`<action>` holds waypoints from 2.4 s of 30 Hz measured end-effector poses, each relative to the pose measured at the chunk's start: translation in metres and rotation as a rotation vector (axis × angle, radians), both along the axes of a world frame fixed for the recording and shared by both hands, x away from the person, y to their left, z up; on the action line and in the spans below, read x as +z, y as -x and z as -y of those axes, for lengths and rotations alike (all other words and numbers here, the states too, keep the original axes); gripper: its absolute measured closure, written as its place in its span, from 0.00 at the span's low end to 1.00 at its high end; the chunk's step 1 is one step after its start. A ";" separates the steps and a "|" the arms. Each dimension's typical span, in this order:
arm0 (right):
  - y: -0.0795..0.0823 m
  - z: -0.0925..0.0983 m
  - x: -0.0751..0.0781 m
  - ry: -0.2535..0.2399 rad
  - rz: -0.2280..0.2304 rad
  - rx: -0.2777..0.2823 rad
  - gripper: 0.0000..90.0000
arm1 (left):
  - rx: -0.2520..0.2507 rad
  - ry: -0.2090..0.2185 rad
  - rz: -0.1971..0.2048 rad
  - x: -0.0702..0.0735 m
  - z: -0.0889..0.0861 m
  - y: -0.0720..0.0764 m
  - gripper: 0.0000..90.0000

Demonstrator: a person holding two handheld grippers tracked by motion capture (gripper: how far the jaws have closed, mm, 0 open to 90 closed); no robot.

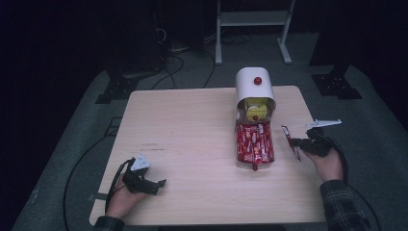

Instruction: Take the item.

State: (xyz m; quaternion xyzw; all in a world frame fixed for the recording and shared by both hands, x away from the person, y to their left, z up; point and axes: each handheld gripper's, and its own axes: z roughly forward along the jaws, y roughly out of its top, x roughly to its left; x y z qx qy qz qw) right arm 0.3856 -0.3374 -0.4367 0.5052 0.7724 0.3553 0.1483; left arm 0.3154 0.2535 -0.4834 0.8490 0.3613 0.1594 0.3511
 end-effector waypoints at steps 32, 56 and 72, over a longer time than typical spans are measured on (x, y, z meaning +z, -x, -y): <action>-0.013 0.000 -0.021 0.037 -0.047 -0.014 0.97 | 0.000 0.000 0.000 0.000 0.000 0.000 0.00; -0.015 0.002 -0.025 0.036 -0.053 -0.023 0.76 | 0.000 0.000 0.000 0.000 0.000 0.000 0.00; -0.011 -0.001 -0.019 0.057 -0.010 -0.066 0.26 | 0.000 0.000 0.000 0.000 0.000 0.000 0.00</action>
